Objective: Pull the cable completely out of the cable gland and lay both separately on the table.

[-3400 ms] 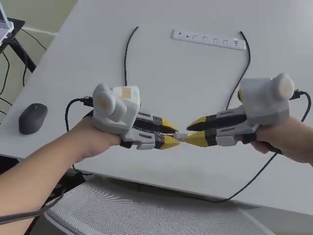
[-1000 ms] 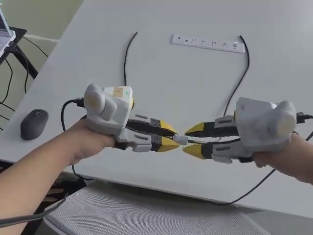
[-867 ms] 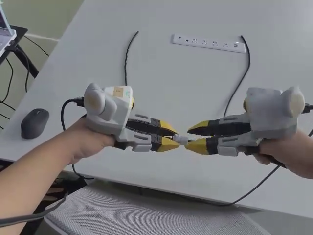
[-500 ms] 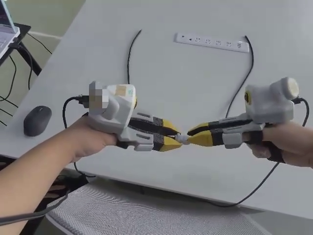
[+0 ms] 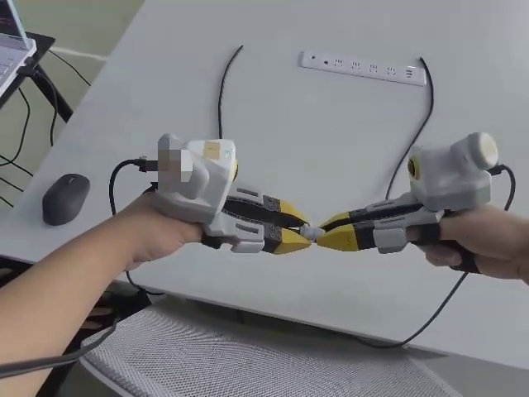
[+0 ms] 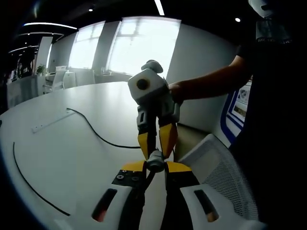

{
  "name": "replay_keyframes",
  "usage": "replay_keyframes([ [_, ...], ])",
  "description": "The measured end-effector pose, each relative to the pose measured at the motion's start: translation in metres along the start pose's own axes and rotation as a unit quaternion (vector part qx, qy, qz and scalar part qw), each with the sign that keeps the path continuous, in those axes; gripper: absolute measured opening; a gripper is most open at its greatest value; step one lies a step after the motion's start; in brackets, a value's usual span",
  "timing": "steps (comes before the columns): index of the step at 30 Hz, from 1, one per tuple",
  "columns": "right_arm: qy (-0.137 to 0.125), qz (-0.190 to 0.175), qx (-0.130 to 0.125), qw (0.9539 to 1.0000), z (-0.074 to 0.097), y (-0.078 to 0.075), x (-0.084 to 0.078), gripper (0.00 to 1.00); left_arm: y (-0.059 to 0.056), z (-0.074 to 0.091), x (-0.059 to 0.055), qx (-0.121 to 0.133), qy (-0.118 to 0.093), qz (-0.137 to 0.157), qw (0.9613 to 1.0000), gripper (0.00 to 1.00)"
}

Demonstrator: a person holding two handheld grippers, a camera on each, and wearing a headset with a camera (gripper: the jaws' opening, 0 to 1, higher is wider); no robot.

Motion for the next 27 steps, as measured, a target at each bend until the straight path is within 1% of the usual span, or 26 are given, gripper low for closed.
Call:
replay_keyframes([
  [2, 0.005, 0.022, -0.008, 0.9997, 0.0, 0.001, 0.001, 0.08, 0.0, 0.001, 0.0, 0.0, -0.001, 0.002, 1.0, 0.15],
  [3, 0.009, 0.043, -0.018, 0.9989, -0.001, 0.001, 0.002, 0.08, 0.001, 0.001, 0.0, 0.001, -0.001, 0.002, 1.0, 0.15],
  [7, 0.027, 0.086, -0.039, 0.9952, -0.002, 0.005, 0.004, 0.07, 0.003, 0.003, -0.002, 0.0, -0.001, 0.008, 1.0, 0.15],
  [9, 0.035, 0.116, -0.053, 0.9912, -0.003, 0.006, 0.007, 0.07, 0.004, 0.004, -0.002, -0.001, -0.003, 0.013, 0.9999, 0.15],
  [11, 0.044, 0.146, -0.067, 0.986, -0.002, 0.008, 0.008, 0.07, 0.004, 0.005, -0.001, -0.002, -0.007, 0.019, 0.9998, 0.15],
  [12, 0.049, 0.162, -0.076, 0.9826, -0.002, 0.009, 0.009, 0.07, 0.004, 0.005, 0.0, -0.002, -0.008, 0.02, 0.9998, 0.15],
  [13, 0.051, 0.168, -0.079, 0.9813, -0.002, 0.01, 0.009, 0.07, 0.004, 0.005, 0.0, -0.003, -0.009, 0.021, 0.9997, 0.15],
  [16, 0.069, 0.219, -0.104, 0.9679, -0.003, 0.013, 0.01, 0.07, 0.005, 0.005, 0.0, -0.004, -0.01, 0.026, 0.9996, 0.15],
  [17, 0.072, 0.241, -0.116, 0.961, -0.004, 0.015, 0.011, 0.07, 0.006, 0.005, 0.0, -0.004, -0.011, 0.033, 0.9994, 0.15],
  [18, 0.08, 0.257, -0.126, 0.9548, -0.004, 0.017, 0.01, 0.07, 0.006, 0.005, 0.0, -0.005, -0.012, 0.036, 0.9993, 0.15],
  [19, 0.087, 0.272, -0.135, 0.9488, -0.005, 0.018, 0.01, 0.07, 0.007, 0.005, -0.001, -0.006, -0.013, 0.046, 0.9988, 0.15],
  [20, 0.094, 0.299, -0.146, 0.9384, -0.006, 0.02, 0.011, 0.07, 0.007, 0.005, -0.001, -0.006, -0.013, 0.056, 0.9983, 0.15],
  [21, 0.099, 0.31, -0.154, 0.9329, -0.007, 0.021, 0.01, 0.07, 0.007, 0.006, -0.002, -0.006, -0.016, 0.052, 0.9985, 0.15],
  [22, 0.104, 0.315, -0.159, 0.9299, -0.007, 0.022, 0.01, 0.07, 0.007, 0.006, -0.002, -0.006, -0.017, 0.055, 0.9983, 0.15],
  [23, 0.109, 0.33, -0.17, 0.9222, -0.008, 0.023, 0.01, 0.07, 0.007, 0.006, -0.002, -0.005, -0.021, 0.059, 0.9981, 0.15],
  [24, 0.111, 0.341, -0.175, 0.9171, -0.007, 0.022, 0.01, 0.07, 0.008, 0.006, -0.002, -0.005, -0.023, 0.063, 0.9977, 0.15],
  [25, 0.114, 0.356, -0.182, 0.9095, -0.007, 0.021, 0.01, 0.07, 0.008, 0.007, -0.002, -0.005, -0.026, 0.069, 0.9973, 0.15],
  [26, 0.116, 0.364, -0.186, 0.9051, -0.007, 0.021, 0.01, 0.07, 0.008, 0.007, -0.002, -0.005, -0.028, 0.068, 0.9973, 0.15],
  [27, 0.121, 0.377, -0.191, 0.8982, -0.008, 0.022, 0.01, 0.07, 0.008, 0.007, -0.002, -0.005, -0.028, 0.071, 0.9971, 0.15],
])
Point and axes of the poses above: the centre of the closed fingertips' face, and the gripper's own axes: z roughly backward along the fingers, y roughly to its left, x roughly out of its top, the point moved 6 cm from there along z, roughly backward along the fingers, and after that the axes turned 1 degree about -x, right-handed, at the moved point
